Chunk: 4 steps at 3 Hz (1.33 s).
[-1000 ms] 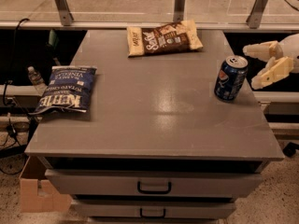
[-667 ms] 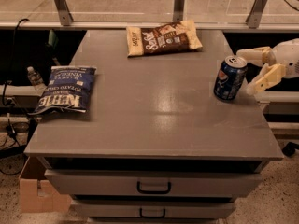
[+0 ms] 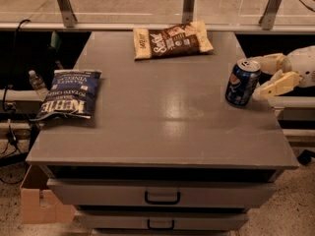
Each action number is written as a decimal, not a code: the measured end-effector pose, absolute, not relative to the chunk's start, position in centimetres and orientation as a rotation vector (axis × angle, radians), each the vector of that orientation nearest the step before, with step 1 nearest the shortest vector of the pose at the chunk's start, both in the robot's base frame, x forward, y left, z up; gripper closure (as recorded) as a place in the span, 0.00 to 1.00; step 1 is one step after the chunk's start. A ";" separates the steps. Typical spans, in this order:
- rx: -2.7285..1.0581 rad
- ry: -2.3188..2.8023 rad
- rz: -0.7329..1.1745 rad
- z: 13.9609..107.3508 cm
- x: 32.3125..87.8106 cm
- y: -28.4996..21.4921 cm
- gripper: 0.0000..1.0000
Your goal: Pick pepsi can
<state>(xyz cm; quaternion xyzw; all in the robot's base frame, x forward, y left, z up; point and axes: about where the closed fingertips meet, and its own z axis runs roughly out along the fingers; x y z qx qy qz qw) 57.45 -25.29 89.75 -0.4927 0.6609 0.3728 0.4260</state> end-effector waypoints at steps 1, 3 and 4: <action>-1.194 1.634 0.987 89.4 56.9 -24.4 0.41; -1.146 1.607 1.080 88.7 56.0 -22.1 0.87; -1.138 1.555 1.100 91.1 55.8 -20.8 1.00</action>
Offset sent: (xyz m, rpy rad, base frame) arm -0.0225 0.0276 -0.0132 0.1340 0.0853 0.0222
